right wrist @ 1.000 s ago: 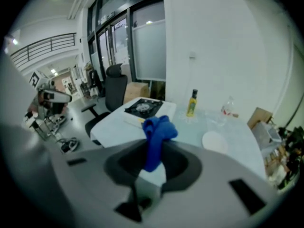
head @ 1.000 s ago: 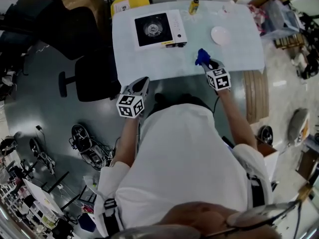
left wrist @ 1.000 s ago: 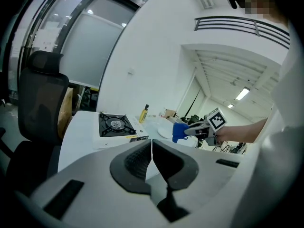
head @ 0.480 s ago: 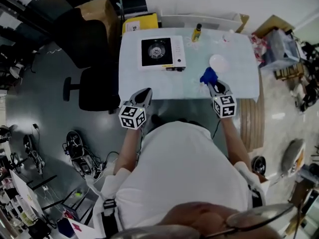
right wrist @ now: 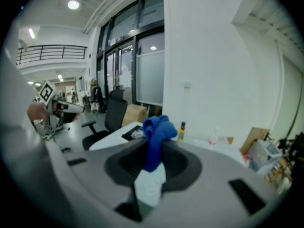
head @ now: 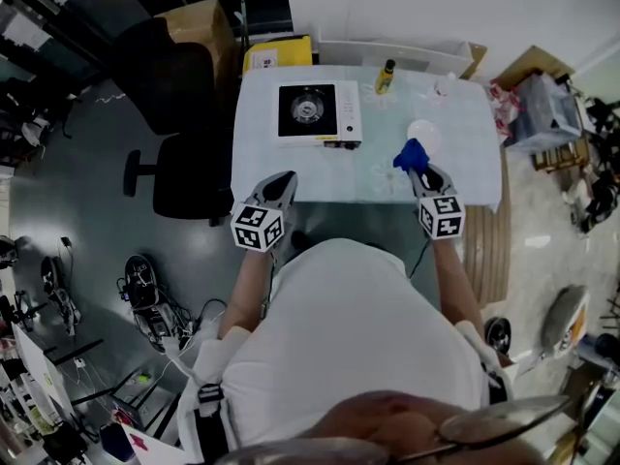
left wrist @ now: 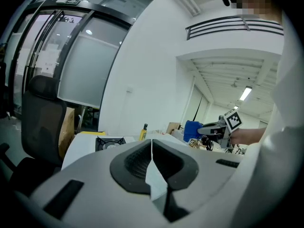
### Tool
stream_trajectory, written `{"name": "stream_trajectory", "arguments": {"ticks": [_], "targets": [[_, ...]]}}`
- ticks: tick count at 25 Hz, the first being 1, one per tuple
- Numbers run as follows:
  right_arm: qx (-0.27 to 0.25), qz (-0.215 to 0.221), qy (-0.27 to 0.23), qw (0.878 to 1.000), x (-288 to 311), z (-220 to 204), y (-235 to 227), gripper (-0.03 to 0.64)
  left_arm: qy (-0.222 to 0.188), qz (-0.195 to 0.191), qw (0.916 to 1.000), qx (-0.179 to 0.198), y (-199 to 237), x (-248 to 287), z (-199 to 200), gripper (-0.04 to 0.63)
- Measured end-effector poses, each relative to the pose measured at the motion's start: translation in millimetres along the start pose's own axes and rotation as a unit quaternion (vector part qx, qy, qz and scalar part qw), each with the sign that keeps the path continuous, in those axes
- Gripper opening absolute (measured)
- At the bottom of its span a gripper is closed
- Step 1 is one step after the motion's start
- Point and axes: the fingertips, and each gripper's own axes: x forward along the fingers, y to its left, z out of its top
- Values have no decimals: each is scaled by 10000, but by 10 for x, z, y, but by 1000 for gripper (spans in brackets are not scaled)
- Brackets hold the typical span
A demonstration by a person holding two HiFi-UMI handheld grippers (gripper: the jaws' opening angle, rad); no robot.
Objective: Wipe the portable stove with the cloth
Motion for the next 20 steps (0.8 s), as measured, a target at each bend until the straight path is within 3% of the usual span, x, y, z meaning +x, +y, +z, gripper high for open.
{"name": "stream_trajectory", "arguments": {"ticks": [20], "targets": [[144,-81,-83,9998,174,93,158,97,-68,5,9999,-98,266,-14,46,38]]}}
